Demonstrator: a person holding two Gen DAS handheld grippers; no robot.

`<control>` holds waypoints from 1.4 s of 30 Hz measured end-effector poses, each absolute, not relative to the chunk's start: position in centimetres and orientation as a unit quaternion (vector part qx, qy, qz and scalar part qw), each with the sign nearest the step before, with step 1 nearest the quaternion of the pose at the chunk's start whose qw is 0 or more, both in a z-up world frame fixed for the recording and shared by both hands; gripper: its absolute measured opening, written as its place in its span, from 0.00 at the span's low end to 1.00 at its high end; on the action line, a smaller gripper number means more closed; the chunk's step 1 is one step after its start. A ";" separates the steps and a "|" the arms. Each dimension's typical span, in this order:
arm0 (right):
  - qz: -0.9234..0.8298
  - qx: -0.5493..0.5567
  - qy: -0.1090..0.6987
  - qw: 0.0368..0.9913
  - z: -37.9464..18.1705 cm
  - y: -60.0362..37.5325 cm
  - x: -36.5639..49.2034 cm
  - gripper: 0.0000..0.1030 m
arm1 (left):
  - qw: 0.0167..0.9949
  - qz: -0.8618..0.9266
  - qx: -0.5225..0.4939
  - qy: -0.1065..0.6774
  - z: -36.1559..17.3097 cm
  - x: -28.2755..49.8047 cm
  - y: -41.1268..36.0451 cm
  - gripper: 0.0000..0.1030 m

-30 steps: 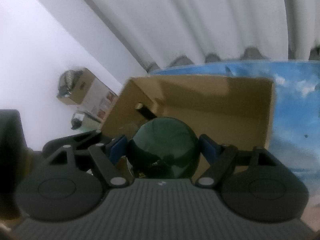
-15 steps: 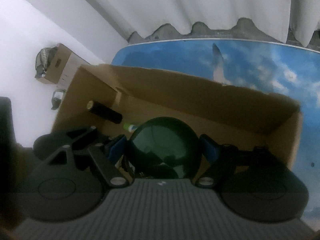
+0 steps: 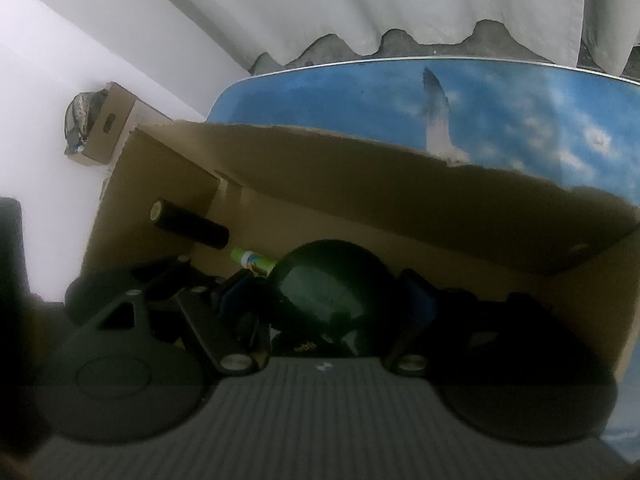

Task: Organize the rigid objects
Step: 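Lift the green jar with the right gripper, lower it into the box, release, then withdraw the right gripper and move it to the gold-lidded jar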

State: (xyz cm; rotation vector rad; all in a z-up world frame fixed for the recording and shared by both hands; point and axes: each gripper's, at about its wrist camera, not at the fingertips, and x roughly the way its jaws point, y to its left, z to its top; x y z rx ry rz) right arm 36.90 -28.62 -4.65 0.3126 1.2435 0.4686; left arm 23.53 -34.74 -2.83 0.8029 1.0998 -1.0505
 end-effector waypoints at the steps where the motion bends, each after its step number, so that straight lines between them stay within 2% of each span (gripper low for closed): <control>1: 0.216 0.144 0.575 0.776 -4.6 -28.6 36.9 0.77 | 0.652 -0.463 0.353 0.486 -2.7 23.6 -34.7 0.77; 4: 0.215 0.153 0.575 0.774 -4.4 -28.7 36.8 0.78 | 0.658 -0.465 0.347 0.480 -1.8 23.5 -34.3 0.84; 13: 0.209 0.150 0.543 0.800 -1.1 -29.4 34.5 0.79 | 0.675 -0.474 0.334 0.457 1.6 22.4 -33.3 0.87; 21: 0.203 0.145 0.457 0.854 6.7 -31.7 28.7 0.79 | 0.696 -0.490 0.307 0.425 6.1 20.6 -29.9 0.87; 30: 0.220 0.169 0.337 0.900 13.5 -35.7 15.8 0.81 | 0.723 -0.531 0.262 0.356 12.2 17.3 -21.4 0.87; 36: 0.244 0.222 0.280 0.902 11.9 -37.4 5.9 0.87 | 0.751 -0.526 0.254 0.306 12.8 14.3 -13.3 0.89; 42: 0.227 0.262 0.290 0.892 7.0 -36.4 1.2 0.87 | 0.772 -0.505 0.232 0.308 9.0 12.7 -6.9 0.89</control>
